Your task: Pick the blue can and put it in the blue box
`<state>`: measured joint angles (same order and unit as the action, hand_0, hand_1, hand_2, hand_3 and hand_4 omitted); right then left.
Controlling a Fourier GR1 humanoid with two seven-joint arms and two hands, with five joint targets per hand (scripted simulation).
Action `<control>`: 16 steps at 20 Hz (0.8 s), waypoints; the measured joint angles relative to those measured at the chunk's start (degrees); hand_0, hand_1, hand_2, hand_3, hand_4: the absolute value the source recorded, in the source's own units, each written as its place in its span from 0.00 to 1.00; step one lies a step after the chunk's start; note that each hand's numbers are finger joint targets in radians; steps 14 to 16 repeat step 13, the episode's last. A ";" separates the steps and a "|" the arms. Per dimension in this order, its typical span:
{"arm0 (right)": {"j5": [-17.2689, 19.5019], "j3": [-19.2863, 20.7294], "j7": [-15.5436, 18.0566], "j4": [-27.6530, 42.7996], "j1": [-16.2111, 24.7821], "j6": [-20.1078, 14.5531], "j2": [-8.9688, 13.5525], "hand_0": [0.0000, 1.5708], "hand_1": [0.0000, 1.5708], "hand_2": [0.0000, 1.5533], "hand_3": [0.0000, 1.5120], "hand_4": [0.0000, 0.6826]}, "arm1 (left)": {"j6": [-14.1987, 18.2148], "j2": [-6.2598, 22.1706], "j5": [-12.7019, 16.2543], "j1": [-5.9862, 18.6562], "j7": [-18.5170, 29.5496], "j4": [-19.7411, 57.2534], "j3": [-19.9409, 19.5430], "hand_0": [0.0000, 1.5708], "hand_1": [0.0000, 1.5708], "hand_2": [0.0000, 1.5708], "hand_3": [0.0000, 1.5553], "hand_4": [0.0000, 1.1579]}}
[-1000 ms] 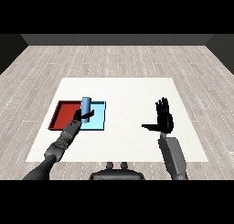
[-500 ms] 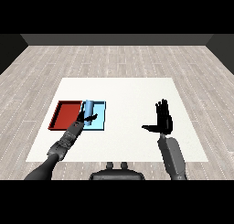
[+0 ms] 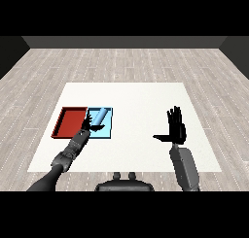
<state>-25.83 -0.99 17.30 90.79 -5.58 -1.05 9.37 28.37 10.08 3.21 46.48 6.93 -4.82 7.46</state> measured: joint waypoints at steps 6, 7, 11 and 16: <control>-0.37 -0.01 -0.13 1.12 -0.01 0.12 -0.42 0.00 0.00 0.00 0.00 0.00 | 6.74 0.19 4.53 -3.02 15.11 -9.98 -5.27 0.00 0.00 0.00 0.00 0.00; -0.12 -0.36 -0.20 1.02 -0.28 0.03 -0.64 0.00 0.00 0.00 0.00 0.00 | 5.66 0.22 5.06 -3.60 17.86 -12.16 -5.72 0.00 0.00 0.00 0.00 0.00; 0.29 -0.43 -0.23 0.75 0.82 0.50 -0.14 0.00 0.00 0.00 0.00 0.00 | 0.91 -1.16 6.56 -7.60 27.90 -21.80 -5.94 0.00 0.00 0.00 0.00 0.00; 0.98 -0.73 -0.56 1.23 1.31 0.32 0.25 0.00 0.00 0.00 0.00 0.00 | -2.09 -1.85 7.36 -10.21 31.59 -27.07 -5.50 0.00 0.00 0.00 0.00 0.00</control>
